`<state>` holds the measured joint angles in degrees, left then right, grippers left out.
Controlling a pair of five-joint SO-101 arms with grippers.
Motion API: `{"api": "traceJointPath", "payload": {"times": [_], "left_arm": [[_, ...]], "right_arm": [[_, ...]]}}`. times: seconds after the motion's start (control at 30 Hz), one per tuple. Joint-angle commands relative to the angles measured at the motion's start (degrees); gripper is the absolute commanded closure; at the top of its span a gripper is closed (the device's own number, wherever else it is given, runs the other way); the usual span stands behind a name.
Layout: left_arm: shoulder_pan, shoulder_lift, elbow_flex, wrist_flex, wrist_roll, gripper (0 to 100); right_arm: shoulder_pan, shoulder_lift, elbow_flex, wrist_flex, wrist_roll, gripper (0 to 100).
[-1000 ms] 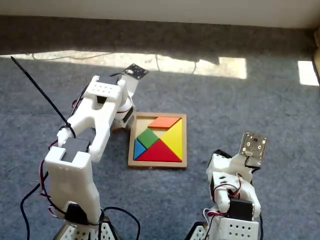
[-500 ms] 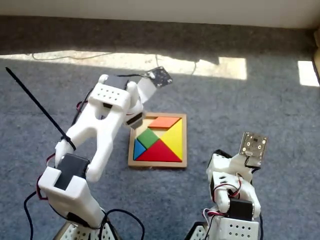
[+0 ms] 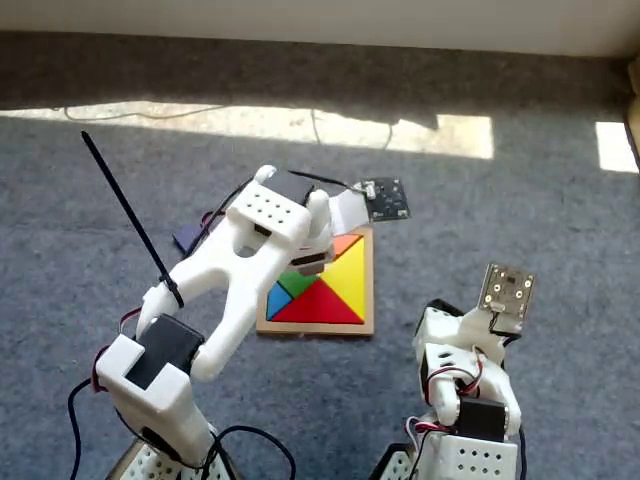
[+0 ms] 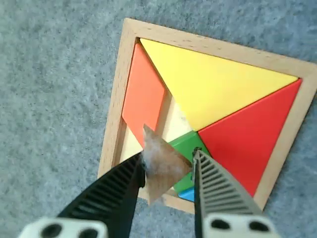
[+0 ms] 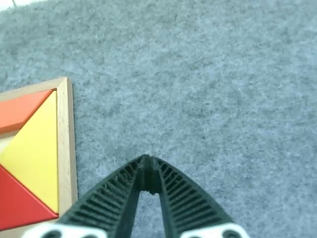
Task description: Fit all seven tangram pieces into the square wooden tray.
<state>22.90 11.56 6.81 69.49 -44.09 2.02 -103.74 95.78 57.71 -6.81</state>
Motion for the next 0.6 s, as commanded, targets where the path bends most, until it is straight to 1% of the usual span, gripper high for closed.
{"api": "traceJointPath", "payload": {"times": [0.0, 0.23, 0.3, 0.53, 0.57], "left_arm": [[1.9, 1.2, -1.2, -1.4, -0.9, 81], [1.0, 3.0, -2.7, -1.6, -0.2, 75], [0.4, 1.7, -3.0, -1.3, 1.3, 75], [-2.3, -7.2, -1.3, -0.4, 2.0, 75], [-3.0, -8.3, -1.0, -0.5, 3.1, 75]], "right_arm": [[0.6, 0.2, 7.9, -1.2, -0.4, 99.3], [0.6, 0.2, 7.9, -1.2, -0.4, 99.3], [0.6, 0.2, 7.9, -1.2, -0.4, 99.3], [0.6, 0.2, 7.9, -1.2, -0.4, 99.3], [0.6, 0.2, 7.9, -1.2, -0.4, 99.3]]}}
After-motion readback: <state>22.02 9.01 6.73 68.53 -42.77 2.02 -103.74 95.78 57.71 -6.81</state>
